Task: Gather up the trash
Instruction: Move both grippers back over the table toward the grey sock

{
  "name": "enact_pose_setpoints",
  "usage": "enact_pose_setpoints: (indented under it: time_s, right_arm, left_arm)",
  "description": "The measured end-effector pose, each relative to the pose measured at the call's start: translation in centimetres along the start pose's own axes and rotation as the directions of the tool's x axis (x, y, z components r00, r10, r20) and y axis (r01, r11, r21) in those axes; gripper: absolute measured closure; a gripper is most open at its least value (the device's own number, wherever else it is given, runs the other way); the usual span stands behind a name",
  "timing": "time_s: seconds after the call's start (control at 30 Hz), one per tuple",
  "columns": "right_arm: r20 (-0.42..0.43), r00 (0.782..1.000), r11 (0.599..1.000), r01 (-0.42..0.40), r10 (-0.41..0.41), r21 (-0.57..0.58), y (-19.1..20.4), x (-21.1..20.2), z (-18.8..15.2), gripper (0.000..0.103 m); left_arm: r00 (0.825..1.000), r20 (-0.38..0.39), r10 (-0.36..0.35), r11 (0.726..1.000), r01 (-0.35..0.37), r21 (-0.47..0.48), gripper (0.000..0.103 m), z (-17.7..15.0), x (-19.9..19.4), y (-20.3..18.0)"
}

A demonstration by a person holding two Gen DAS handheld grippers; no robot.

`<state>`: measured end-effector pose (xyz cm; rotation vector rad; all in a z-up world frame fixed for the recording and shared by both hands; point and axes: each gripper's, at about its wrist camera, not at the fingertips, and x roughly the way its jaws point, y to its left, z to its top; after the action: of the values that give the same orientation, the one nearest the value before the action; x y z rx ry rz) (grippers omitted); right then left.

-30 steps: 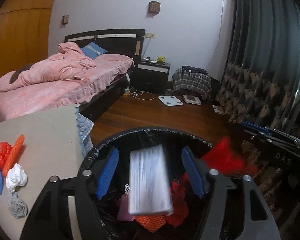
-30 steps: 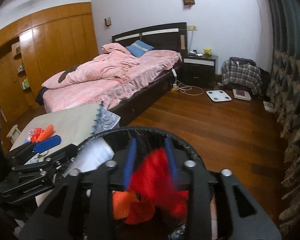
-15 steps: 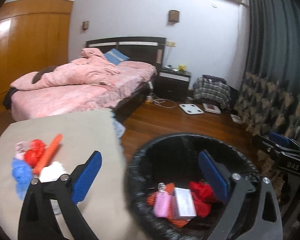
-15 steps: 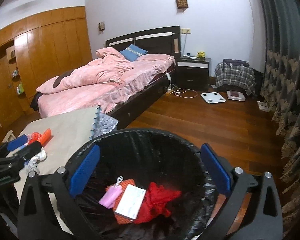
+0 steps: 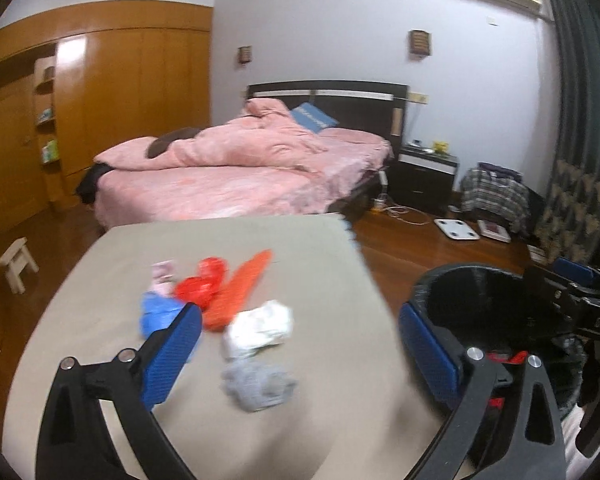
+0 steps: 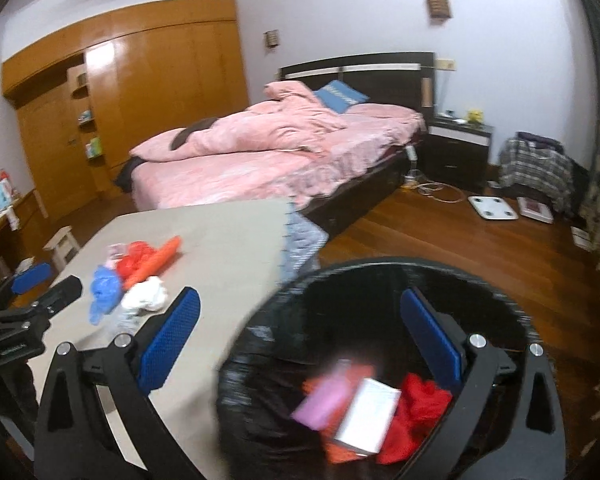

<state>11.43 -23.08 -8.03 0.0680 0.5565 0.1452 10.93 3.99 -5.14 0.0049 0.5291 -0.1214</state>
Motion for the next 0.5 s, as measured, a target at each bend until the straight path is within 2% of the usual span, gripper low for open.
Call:
enact_pose_setpoints:
  time_s: [0.33,0.5]
  right_arm:
    - [-0.037,0.991,0.988,-0.13,0.127,-0.084,8.5,3.9,-0.1,0.005]
    - [-0.086,0.983,0.979,-0.172,0.163,-0.112,11.8,6.0,-1.4,0.005]
  left_arm:
    - [0.988,-0.032,0.154,0.985,-0.156,-0.078,0.006,-2.3,0.2,8.2]
    - [0.98,-0.051,0.191,0.977,-0.195,-0.089,0.006,-3.6,0.5,10.7]
